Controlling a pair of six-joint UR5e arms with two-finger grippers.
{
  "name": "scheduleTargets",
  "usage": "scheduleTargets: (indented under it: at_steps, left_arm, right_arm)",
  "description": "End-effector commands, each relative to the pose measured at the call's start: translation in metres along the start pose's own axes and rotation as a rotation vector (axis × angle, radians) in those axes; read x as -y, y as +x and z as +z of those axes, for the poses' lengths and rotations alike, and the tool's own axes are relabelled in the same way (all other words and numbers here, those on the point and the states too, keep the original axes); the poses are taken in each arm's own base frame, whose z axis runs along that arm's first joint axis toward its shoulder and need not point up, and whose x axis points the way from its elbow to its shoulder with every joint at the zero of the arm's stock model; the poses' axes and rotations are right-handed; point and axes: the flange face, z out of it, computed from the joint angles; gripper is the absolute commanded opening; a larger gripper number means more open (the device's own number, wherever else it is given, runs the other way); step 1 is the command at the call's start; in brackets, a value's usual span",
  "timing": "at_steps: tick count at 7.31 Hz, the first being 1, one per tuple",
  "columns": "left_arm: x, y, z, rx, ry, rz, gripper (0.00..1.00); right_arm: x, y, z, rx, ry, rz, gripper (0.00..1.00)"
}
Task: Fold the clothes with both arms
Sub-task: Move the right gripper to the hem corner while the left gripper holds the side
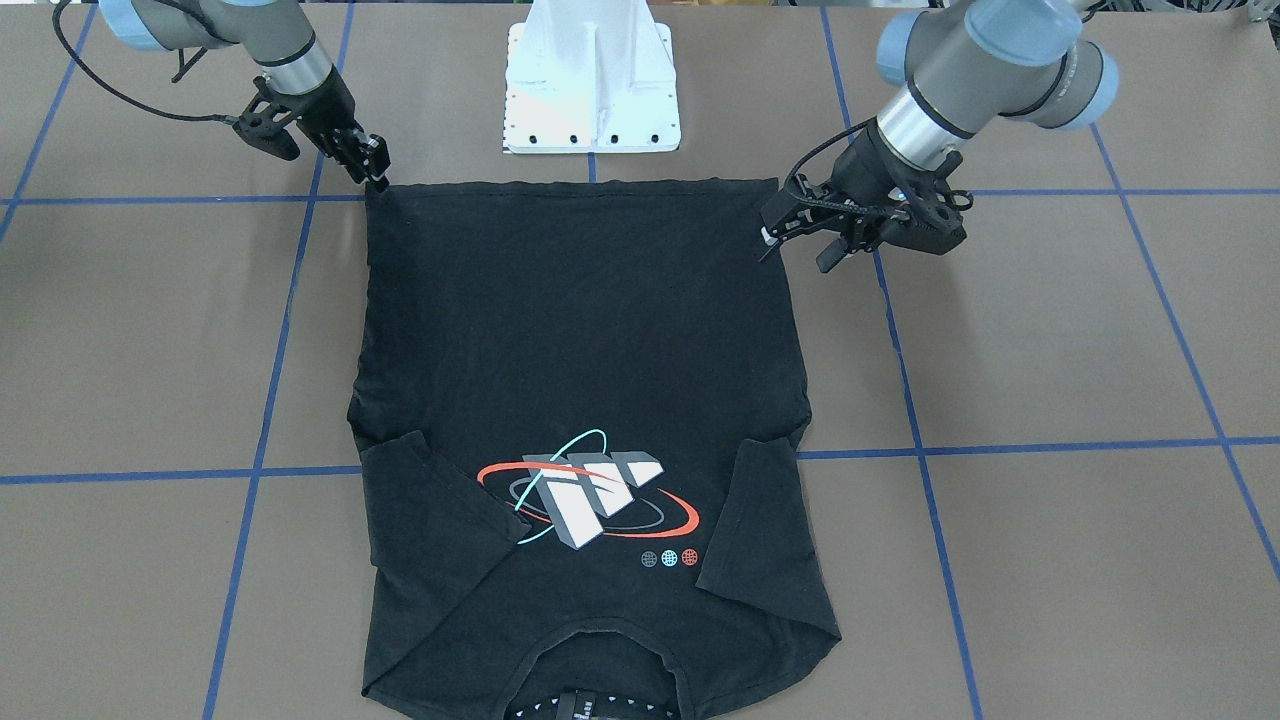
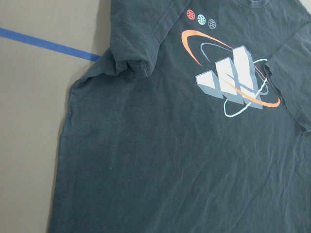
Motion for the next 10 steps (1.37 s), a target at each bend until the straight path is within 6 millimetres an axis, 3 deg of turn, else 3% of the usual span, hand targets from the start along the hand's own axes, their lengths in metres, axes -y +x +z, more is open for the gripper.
scheduleTargets:
  at_steps: [1, 3, 5, 6, 7, 8, 9, 10]
  left_arm:
    - [0.0, 0.001, -0.001, -0.001, 0.004, 0.001, 0.99]
    - [0.0, 0.006, -0.003, -0.012, 0.007, 0.002, 0.99]
    - [-0.001, 0.008, -0.002, -0.013, 0.055, 0.008, 0.99]
    - [-0.019, 0.012, 0.011, -0.006, 0.03, -0.022, 0.99]
    - [-0.053, 0.02, 0.029, -0.011, -0.026, -0.002, 0.99]
    - [-0.082, 0.014, 0.025, -0.009, -0.02, -0.035, 0.99]
    - [-0.115, -0.014, 0.007, 0.017, -0.062, -0.055, 0.99]
    - [-0.132, -0.027, -0.009, 0.029, -0.087, -0.063, 0.99]
  right_arm:
    - [-0.001, -0.001, 0.0, 0.0, -0.003, 0.001, 0.23]
    - [0.0, 0.001, -0.001, -0.004, -0.004, 0.003, 0.0]
    - [-0.003, -0.005, -0.011, 0.011, -0.018, 0.006, 0.0]
    - [-0.004, -0.005, -0.019, 0.013, -0.028, 0.006, 0.0]
    - [-0.002, -0.002, -0.021, 0.008, -0.027, 0.007, 0.0]
    - [-0.004, -0.002, -0.023, 0.003, -0.043, 0.007, 0.0]
    - [-0.004, -0.001, -0.024, 0.001, -0.044, 0.007, 0.0]
    - [-0.002, 0.004, -0.024, -0.012, -0.049, 0.007, 0.0]
